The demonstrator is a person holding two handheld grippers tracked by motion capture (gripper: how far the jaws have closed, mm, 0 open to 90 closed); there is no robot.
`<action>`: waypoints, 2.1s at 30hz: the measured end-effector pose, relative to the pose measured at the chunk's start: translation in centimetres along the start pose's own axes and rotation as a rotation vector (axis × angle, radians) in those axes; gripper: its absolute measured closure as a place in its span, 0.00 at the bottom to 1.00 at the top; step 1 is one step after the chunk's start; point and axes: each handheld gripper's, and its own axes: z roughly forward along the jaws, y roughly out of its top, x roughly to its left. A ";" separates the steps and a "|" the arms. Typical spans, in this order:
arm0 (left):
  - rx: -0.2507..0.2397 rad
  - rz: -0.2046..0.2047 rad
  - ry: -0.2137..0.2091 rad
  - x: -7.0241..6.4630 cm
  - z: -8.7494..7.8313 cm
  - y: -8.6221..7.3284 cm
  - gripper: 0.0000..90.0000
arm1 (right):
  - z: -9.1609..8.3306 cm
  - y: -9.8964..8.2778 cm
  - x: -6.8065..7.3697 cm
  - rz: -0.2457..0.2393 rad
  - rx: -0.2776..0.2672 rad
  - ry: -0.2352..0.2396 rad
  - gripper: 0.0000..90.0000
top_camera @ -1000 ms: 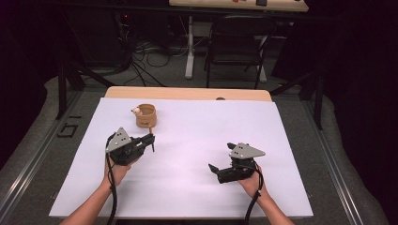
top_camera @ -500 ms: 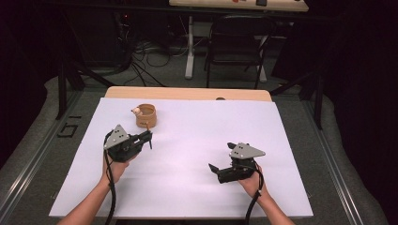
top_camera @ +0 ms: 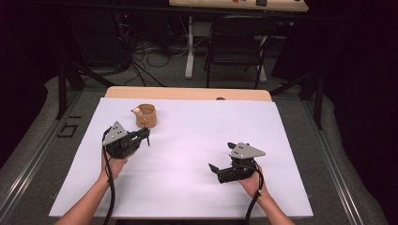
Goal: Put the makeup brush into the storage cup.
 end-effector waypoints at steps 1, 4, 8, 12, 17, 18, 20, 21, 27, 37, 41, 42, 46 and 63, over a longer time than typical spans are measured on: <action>0.001 0.001 0.000 0.1 0.0 0.0 0.92 | 0.0 0.0 0.0 0.001 -0.001 -0.001 0.00; 0.000 0.000 0.004 0.2 0.1 0.1 0.92 | 0.0 0.0 0.0 0.001 -0.003 0.001 0.00; 0.000 0.002 0.005 0.4 0.2 0.2 0.92 | 0.0 0.0 0.0 0.000 -0.003 0.000 0.00; 0.000 0.002 0.009 0.6 0.2 0.2 0.92 | 0.0 0.0 0.0 0.004 -0.002 0.002 0.00; 0.000 -0.002 0.015 0.8 0.3 0.3 0.92 | 0.1 0.0 0.0 0.004 -0.003 0.002 0.00; 0.000 -0.002 0.016 0.9 0.3 0.3 0.92 | 0.1 0.0 0.0 0.004 -0.003 0.002 0.00; 0.006 -0.001 0.016 1.0 0.3 0.4 0.92 | 0.0 0.0 0.0 0.005 -0.003 0.002 0.00; 0.006 -0.001 0.016 1.0 0.4 0.4 0.92 | 0.0 0.0 0.0 0.005 -0.002 0.001 0.00; 0.001 -0.007 0.020 1.4 0.5 0.6 0.92 | 0.1 0.0 -0.1 0.006 -0.002 0.002 0.00; 0.019 -0.012 0.023 2.3 0.8 0.9 0.92 | 0.0 0.0 -0.1 0.004 -0.004 0.000 0.00; 0.028 -0.015 0.024 2.6 1.0 1.1 0.92 | -0.1 0.1 -0.1 0.003 -0.006 0.000 0.00; 0.028 -0.015 0.026 2.7 1.1 1.1 0.92 | -0.1 0.1 -0.1 0.003 -0.006 0.001 0.00; 0.027 -0.021 0.029 3.0 1.2 1.2 0.92 | -0.1 0.1 -0.1 0.003 -0.007 0.003 0.00; 0.043 -0.022 0.028 4.0 2.7 1.9 0.92 | -0.1 0.1 -0.1 0.011 -0.008 0.001 0.00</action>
